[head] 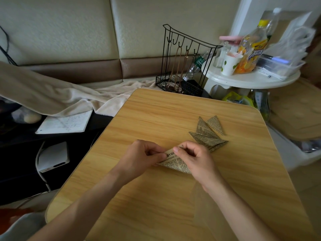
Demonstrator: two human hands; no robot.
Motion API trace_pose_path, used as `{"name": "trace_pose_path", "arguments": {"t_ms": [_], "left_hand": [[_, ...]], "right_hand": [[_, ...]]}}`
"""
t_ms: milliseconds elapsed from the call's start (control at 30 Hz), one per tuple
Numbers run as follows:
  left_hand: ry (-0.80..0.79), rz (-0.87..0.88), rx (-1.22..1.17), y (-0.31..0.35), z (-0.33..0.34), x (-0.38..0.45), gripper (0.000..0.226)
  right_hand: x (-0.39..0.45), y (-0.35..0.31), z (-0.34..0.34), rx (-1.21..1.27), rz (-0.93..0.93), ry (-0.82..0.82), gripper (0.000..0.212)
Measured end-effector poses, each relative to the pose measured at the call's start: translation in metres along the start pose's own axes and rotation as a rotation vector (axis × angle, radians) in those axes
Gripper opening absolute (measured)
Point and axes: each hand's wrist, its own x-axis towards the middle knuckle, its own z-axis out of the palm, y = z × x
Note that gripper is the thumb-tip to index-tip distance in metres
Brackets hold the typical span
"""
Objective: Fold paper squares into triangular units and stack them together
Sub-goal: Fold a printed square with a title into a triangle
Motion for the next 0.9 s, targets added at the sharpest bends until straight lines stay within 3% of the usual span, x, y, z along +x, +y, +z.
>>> {"name": "trace_pose_path", "arguments": {"t_ms": [433,733,900], "left_hand": [[-0.103,-0.037,0.213,0.009,-0.005,0.002,0.010],[-0.066,-0.181,-0.047,0.008,-0.006,0.002,0.004],[0.077,-0.246,-0.291,0.006,0.002,0.003,0.013]], "right_hand": [[0.001,-0.011,-0.010,-0.122,0.001,-0.043,0.014],[0.002,-0.008,-0.012,0.005,0.124,0.030,0.021],[0.000,-0.014,-0.010,0.287,0.233,0.053,0.049]]}}
